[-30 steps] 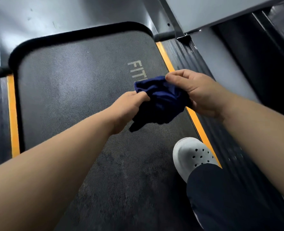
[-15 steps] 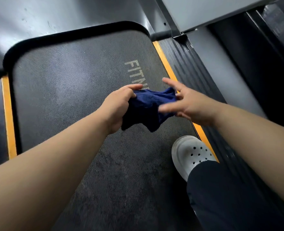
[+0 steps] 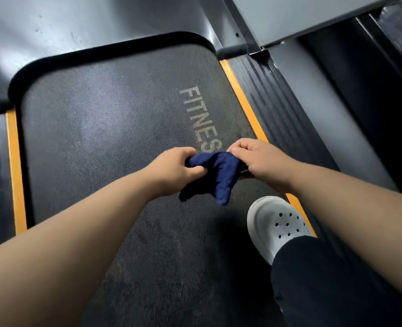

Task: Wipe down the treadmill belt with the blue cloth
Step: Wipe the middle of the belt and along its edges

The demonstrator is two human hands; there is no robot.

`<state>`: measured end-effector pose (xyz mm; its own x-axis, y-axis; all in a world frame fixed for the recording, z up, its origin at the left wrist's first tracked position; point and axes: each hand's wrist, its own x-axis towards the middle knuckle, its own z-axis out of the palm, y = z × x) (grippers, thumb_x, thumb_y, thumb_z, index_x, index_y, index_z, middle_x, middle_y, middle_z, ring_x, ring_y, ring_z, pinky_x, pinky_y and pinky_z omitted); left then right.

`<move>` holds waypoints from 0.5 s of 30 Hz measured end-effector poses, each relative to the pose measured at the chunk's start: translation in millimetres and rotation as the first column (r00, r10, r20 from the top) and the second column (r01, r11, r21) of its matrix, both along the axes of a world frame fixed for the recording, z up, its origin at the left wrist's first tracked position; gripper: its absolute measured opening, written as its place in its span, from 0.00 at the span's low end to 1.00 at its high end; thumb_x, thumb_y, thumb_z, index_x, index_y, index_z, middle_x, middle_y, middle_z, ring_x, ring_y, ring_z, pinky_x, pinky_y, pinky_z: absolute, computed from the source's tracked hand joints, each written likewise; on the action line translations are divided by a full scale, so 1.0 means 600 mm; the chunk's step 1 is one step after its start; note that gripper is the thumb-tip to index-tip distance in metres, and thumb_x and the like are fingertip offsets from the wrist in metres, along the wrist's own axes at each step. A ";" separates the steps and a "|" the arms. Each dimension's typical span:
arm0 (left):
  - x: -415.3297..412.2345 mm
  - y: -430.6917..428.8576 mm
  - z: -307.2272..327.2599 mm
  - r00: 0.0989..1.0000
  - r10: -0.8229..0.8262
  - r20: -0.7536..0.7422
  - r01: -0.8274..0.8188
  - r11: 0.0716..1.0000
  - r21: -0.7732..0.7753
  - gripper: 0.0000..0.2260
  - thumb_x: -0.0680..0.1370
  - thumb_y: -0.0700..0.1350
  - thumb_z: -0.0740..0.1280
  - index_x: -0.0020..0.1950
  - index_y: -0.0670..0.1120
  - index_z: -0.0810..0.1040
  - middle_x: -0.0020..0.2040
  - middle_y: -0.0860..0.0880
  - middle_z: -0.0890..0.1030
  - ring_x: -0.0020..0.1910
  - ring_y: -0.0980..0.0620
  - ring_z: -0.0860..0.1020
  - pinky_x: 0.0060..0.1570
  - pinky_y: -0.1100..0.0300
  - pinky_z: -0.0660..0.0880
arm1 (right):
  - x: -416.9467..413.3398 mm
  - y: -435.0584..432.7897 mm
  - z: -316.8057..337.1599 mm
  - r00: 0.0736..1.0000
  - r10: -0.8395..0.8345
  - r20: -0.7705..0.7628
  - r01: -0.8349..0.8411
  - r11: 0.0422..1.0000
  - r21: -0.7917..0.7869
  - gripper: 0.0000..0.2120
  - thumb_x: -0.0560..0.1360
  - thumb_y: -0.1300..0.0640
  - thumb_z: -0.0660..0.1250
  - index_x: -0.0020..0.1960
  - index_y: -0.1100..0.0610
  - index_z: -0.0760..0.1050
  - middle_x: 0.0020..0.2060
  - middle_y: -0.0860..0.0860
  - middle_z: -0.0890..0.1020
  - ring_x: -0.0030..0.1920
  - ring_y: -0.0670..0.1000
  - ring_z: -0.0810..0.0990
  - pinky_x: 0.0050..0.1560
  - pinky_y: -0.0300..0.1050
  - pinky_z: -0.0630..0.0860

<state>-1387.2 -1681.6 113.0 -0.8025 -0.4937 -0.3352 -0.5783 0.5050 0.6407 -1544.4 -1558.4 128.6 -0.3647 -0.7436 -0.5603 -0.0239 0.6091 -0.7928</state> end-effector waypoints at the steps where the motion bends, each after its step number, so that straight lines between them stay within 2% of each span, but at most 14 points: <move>1: 0.002 -0.002 -0.006 0.998 0.064 0.014 -0.064 0.995 0.080 0.07 0.75 0.49 0.69 0.41 0.49 0.74 0.36 0.54 0.76 0.35 0.54 0.74 0.30 0.73 0.66 | -0.004 -0.004 -0.001 0.998 -0.022 0.056 0.022 1.000 -0.003 0.10 0.81 0.54 0.59 0.44 0.55 0.74 0.39 0.52 0.78 0.41 0.51 0.77 0.43 0.45 0.78; 3: 0.007 -0.009 -0.015 0.977 0.211 0.004 -0.208 0.960 0.187 0.06 0.75 0.49 0.69 0.41 0.50 0.74 0.32 0.54 0.76 0.31 0.56 0.73 0.25 0.70 0.67 | -0.011 -0.009 -0.005 0.996 -0.029 0.087 0.026 0.999 0.035 0.10 0.80 0.50 0.60 0.45 0.55 0.74 0.40 0.52 0.79 0.42 0.51 0.77 0.44 0.47 0.76; 4: 0.009 -0.016 -0.016 0.959 0.282 -0.017 -0.273 0.940 0.205 0.04 0.74 0.48 0.70 0.43 0.52 0.76 0.34 0.54 0.78 0.32 0.55 0.76 0.28 0.68 0.71 | -0.015 -0.011 -0.007 1.000 -0.008 0.028 0.006 0.998 0.065 0.10 0.79 0.49 0.61 0.46 0.55 0.74 0.42 0.53 0.80 0.43 0.50 0.77 0.44 0.47 0.77; 5: 0.009 -0.028 -0.021 0.947 0.320 -0.037 -0.311 0.939 0.148 0.03 0.74 0.49 0.71 0.45 0.53 0.78 0.36 0.54 0.80 0.36 0.54 0.78 0.33 0.65 0.74 | -0.021 -0.010 -0.009 0.997 0.032 -0.071 -0.025 0.995 0.099 0.09 0.78 0.49 0.62 0.49 0.55 0.75 0.44 0.53 0.81 0.43 0.50 0.77 0.45 0.48 0.78; 7: 0.007 -0.054 -0.029 0.939 0.341 -0.037 -0.343 0.931 -0.126 0.04 0.73 0.51 0.70 0.46 0.52 0.80 0.41 0.51 0.81 0.44 0.48 0.80 0.43 0.58 0.75 | -0.036 -0.006 -0.013 0.942 0.149 -0.301 -0.101 0.980 0.169 0.10 0.78 0.49 0.63 0.55 0.53 0.74 0.47 0.52 0.80 0.41 0.49 0.77 0.44 0.47 0.78; 9: 0.002 -0.071 -0.046 0.945 0.319 -0.075 -0.322 0.860 -0.396 0.07 0.73 0.51 0.69 0.42 0.49 0.76 0.46 0.47 0.81 0.49 0.43 0.77 0.46 0.55 0.72 | -0.056 0.000 -0.021 0.807 0.305 -0.505 -0.178 0.942 0.284 0.13 0.78 0.50 0.62 0.60 0.52 0.72 0.55 0.51 0.78 0.48 0.50 0.78 0.48 0.48 0.76; 11: 0.001 -0.067 -0.077 0.974 0.217 -0.067 -0.222 0.846 -0.484 0.09 0.71 0.51 0.68 0.43 0.46 0.74 0.52 0.46 0.78 0.53 0.42 0.75 0.49 0.52 0.72 | -0.074 0.006 -0.037 0.670 0.420 -0.612 -0.203 0.897 0.393 0.16 0.78 0.51 0.61 0.64 0.50 0.69 0.63 0.52 0.72 0.58 0.54 0.73 0.56 0.51 0.74; 13: 0.008 -0.042 -0.121 0.996 0.021 0.089 0.024 0.878 -0.478 0.14 0.70 0.53 0.68 0.47 0.44 0.76 0.58 0.46 0.76 0.60 0.43 0.73 0.57 0.50 0.73 | -0.083 0.012 -0.049 0.631 0.443 -0.637 -0.191 0.884 0.426 0.18 0.78 0.53 0.61 0.67 0.50 0.67 0.66 0.53 0.69 0.65 0.55 0.68 0.59 0.54 0.72; 15: 0.019 -0.020 -0.161 0.973 -0.143 0.179 0.216 0.836 -0.505 0.18 0.70 0.56 0.68 0.52 0.44 0.77 0.63 0.44 0.76 0.66 0.40 0.70 0.63 0.46 0.70 | -0.086 0.021 -0.061 0.575 0.469 -0.671 -0.176 0.871 0.458 0.21 0.77 0.54 0.61 0.69 0.50 0.65 0.70 0.52 0.65 0.69 0.56 0.63 0.62 0.57 0.70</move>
<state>-1375.6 -1693.4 16.5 -0.8618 -0.4752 -0.1772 -0.5033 0.8446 0.1827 -1595.9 -1545.8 92.2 -0.5268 -0.7375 -0.4226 -0.7544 0.6347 -0.1672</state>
